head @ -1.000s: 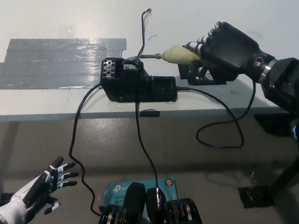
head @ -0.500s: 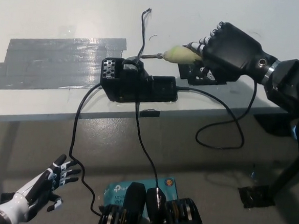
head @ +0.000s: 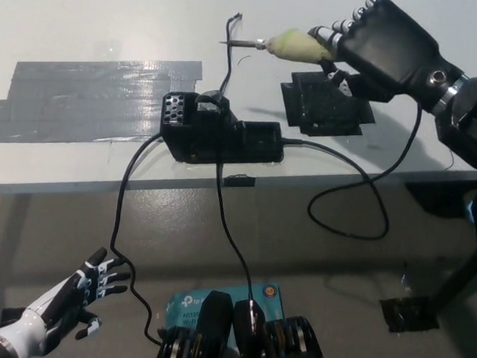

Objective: The robot uses its right hand to grab and lift the soldering gun kept on the middle of the table and puts it in its base

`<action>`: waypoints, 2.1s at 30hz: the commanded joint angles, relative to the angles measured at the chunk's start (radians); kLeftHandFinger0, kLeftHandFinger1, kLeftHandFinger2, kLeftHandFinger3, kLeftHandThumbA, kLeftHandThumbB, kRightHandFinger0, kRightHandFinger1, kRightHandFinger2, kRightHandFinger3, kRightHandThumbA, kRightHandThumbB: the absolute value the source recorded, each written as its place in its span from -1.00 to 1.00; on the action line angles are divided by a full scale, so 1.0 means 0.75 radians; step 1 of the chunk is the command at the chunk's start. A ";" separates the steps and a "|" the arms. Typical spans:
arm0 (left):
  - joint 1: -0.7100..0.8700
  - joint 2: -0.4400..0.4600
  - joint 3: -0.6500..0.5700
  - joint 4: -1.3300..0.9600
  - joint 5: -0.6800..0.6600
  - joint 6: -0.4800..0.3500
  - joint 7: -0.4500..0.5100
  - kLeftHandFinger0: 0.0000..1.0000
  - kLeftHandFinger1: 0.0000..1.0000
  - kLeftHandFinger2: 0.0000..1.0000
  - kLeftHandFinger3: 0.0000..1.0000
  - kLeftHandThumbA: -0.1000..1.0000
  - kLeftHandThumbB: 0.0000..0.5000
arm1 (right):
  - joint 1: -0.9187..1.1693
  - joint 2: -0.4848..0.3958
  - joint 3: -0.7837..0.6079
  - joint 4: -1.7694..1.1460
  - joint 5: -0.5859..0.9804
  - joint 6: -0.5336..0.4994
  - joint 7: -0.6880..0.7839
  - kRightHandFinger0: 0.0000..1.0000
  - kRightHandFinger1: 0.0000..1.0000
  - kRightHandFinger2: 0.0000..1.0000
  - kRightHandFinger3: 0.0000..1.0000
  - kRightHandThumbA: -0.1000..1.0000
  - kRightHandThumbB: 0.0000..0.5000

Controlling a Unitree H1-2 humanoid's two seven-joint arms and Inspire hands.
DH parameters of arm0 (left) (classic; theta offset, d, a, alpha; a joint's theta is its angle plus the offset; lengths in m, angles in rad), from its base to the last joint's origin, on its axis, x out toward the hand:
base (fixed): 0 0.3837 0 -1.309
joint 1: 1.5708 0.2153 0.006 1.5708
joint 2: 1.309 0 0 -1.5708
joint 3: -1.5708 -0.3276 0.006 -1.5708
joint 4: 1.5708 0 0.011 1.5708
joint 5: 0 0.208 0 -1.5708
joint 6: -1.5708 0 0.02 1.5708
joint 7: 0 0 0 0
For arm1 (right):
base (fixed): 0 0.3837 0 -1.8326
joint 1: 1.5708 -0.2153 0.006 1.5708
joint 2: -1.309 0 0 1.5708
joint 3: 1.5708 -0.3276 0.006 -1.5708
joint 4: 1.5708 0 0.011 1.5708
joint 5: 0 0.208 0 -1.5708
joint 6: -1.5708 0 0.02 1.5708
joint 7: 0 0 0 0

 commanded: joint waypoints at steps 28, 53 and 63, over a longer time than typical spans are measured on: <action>-0.011 0.024 0.012 -0.032 0.004 -0.025 -0.002 0.88 0.99 0.97 1.00 1.00 0.20 | -0.031 0.028 0.127 0.244 0.024 -0.123 -0.265 -1.00 -1.00 -0.17 -0.66 -1.00 -0.22; -0.005 0.022 0.009 -0.031 -0.003 -0.017 -0.008 0.85 0.97 0.99 1.00 1.00 0.19 | -0.041 0.041 0.082 0.165 -0.019 -0.084 -0.252 -1.00 -1.00 -0.33 -0.66 -1.00 -0.19; -0.005 0.019 0.009 -0.029 -0.008 -0.012 -0.010 0.80 0.93 0.96 1.00 1.00 0.13 | -0.038 0.020 0.042 0.099 -0.020 -0.044 -0.139 -1.00 -1.00 -0.87 -0.38 -1.00 0.24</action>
